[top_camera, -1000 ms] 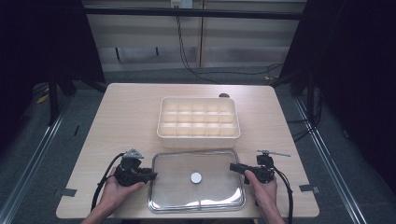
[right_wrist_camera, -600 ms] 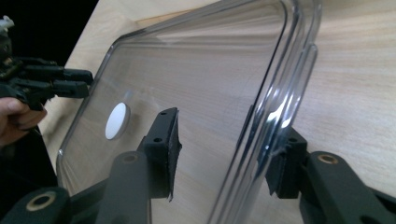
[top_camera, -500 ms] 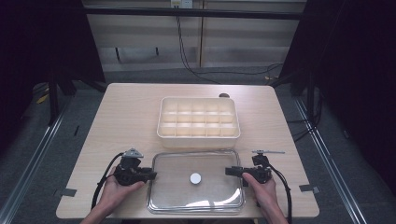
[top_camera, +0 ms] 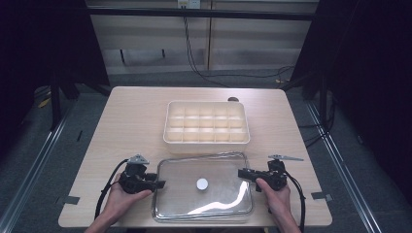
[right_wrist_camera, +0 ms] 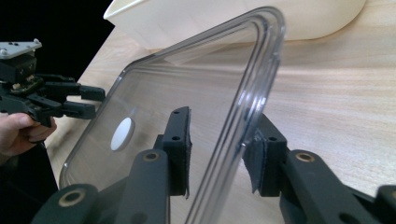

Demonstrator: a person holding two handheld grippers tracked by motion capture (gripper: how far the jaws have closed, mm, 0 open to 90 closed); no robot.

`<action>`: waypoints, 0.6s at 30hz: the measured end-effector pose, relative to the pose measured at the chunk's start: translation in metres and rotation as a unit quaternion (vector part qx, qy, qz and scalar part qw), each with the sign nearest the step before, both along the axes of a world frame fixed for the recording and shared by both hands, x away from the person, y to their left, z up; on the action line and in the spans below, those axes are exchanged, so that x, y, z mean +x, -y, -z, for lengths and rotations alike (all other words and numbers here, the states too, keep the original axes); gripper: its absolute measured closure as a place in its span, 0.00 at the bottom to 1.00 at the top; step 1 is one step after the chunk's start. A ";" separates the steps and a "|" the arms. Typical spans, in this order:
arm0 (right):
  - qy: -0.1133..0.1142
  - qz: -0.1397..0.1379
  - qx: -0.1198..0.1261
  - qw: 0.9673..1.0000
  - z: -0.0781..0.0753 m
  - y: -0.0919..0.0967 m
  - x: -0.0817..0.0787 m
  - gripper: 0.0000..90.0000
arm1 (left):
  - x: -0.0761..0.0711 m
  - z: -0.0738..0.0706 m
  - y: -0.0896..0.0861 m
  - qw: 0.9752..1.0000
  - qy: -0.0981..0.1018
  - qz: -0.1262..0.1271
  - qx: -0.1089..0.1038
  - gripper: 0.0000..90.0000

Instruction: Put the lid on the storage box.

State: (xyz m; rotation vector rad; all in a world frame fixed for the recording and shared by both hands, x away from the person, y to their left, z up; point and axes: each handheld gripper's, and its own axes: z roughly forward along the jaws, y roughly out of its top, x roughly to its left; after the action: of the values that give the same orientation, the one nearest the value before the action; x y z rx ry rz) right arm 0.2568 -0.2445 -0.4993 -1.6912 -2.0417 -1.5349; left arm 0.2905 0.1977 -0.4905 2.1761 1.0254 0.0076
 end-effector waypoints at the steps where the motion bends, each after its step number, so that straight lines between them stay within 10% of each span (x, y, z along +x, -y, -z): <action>1: 0.001 0.002 -0.004 1.000 0.000 0.000 0.000 0.74 | 0.000 0.000 -0.001 1.000 0.000 -0.003 -0.002 0.49; 13: -0.022 -0.066 0.043 0.997 0.003 -0.014 0.005 0.68 | 0.001 0.001 -0.003 1.000 0.011 -0.002 0.005 0.58; 18: 0.013 -0.079 0.069 0.994 -0.004 -0.012 0.005 0.76 | 0.003 0.002 -0.004 1.000 0.001 0.001 -0.013 0.54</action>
State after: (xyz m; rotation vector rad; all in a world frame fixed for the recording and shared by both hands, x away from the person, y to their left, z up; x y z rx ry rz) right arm 0.2620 -0.2328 -0.4951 -1.4315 -1.9767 -1.6137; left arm 0.2930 0.2018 -0.4923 2.1540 1.0158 -0.0038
